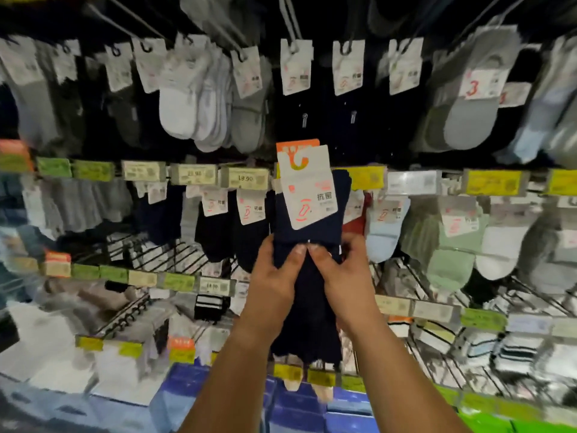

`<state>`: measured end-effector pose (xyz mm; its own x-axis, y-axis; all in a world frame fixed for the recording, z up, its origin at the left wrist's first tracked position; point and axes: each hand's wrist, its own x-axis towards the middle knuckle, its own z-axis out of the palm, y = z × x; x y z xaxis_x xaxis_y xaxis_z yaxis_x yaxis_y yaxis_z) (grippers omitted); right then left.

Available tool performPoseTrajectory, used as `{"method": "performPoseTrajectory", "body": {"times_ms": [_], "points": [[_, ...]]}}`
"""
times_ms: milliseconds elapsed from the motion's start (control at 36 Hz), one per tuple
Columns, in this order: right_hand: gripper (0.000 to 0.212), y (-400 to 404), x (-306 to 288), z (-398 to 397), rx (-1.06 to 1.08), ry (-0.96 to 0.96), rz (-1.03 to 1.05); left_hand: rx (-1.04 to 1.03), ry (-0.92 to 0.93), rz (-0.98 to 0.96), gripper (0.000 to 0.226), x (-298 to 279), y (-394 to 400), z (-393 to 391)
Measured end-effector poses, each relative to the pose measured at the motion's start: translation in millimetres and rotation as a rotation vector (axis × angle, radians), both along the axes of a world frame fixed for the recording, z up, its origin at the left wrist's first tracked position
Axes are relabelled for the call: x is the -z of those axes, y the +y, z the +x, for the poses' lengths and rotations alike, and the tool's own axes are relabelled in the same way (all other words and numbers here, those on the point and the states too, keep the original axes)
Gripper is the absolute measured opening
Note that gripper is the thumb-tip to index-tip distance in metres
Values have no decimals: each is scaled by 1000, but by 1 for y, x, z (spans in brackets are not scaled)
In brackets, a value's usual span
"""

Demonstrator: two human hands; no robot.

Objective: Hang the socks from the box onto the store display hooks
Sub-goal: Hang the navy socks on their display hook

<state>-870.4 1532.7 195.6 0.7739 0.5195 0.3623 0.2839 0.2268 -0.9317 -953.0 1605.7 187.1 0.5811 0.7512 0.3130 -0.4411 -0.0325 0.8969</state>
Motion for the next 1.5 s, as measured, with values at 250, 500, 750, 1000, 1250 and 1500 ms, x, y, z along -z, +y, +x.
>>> {"method": "performPoseTrajectory", "body": {"times_ms": [250,500,750,1000,1250,1500], "points": [[26,47,-10,-34,107,8,-12,114,38,14,28,-13,58,-14],[39,54,-17,-40,319,34,101,178,-2,2,39,-18,68,-8],[29,23,-13,7,346,-93,130,186,-21,-142,50,-15,40,31],[28,1,-11,50,251,-54,179,176,-151,-334,43,-24,13,65],[38,12,-40,50,100,29,261,108,-108,-163,38,-41,24,83],[21,16,-66,47,99,57,182,118,-155,-165,38,-46,42,70]]}}
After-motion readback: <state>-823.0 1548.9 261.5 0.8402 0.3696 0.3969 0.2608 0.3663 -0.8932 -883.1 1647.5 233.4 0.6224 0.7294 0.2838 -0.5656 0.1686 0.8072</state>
